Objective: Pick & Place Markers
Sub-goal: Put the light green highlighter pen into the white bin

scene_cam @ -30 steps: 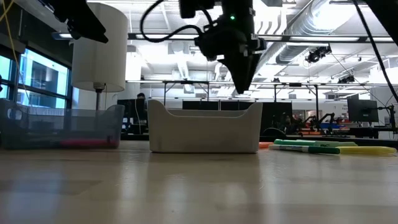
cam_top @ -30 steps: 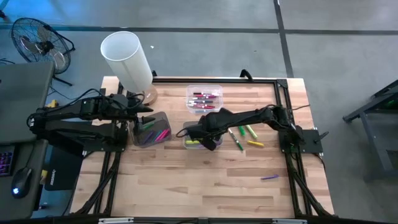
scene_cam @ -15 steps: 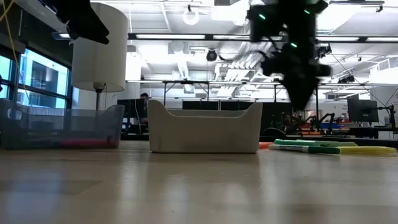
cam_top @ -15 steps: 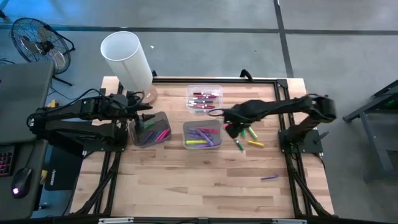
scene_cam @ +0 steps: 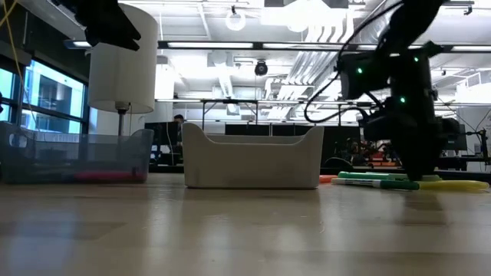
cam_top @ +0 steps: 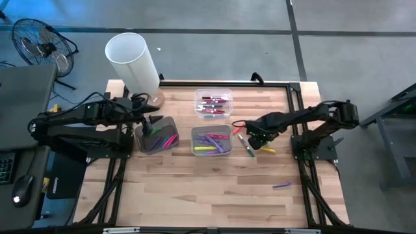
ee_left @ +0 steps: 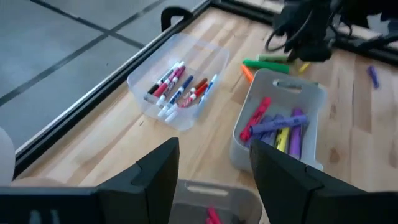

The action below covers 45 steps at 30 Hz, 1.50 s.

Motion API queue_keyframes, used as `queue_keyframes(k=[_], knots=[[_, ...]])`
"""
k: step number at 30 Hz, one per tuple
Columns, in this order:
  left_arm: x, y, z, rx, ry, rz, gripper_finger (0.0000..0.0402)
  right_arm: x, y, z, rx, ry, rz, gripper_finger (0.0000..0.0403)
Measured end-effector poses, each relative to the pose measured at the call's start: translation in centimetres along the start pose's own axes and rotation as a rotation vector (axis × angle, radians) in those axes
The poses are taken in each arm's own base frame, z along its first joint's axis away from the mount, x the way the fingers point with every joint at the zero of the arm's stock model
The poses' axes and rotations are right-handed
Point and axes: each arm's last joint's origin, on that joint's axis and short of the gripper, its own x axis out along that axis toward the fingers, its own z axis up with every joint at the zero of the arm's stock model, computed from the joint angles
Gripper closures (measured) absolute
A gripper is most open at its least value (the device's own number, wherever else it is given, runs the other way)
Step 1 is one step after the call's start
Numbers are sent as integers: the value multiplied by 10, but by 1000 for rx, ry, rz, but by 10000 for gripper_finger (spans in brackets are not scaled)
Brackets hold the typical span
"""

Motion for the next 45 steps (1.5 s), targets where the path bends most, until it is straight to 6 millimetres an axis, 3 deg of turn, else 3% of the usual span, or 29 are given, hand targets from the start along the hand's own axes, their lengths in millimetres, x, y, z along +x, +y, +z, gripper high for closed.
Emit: queue_keyframes(k=[3,8,11,17,22,27,31,36,40,45], knots=[[0,0,2,-6,-17,-3,209,8,-5,-2,22,11,4,276],[0,-1,3,-11,-32,-8,209,8,-9,1,29,21,20,358],[0,-1,4,-15,-44,-11,209,-1,-11,9,35,-16,8,358],[0,-2,7,-25,-71,-19,209,-49,-12,37,37,-152,-52,358],[0,-2,7,-24,-70,-19,209,-105,-3,70,0,-381,18,358],[0,-2,7,-24,-70,-19,209,-156,17,92,-121,-581,125,358],[0,-2,7,-24,-70,-19,209,-175,47,95,-267,-632,149,358],[0,-2,7,-24,-69,-19,209,-172,96,89,-450,-596,192,358],[0,-2,7,-23,-68,-22,209,-152,130,81,-541,-525,203,358],[0,-2,6,-21,-60,-33,209,-123,157,71,-564,-430,197,346]])
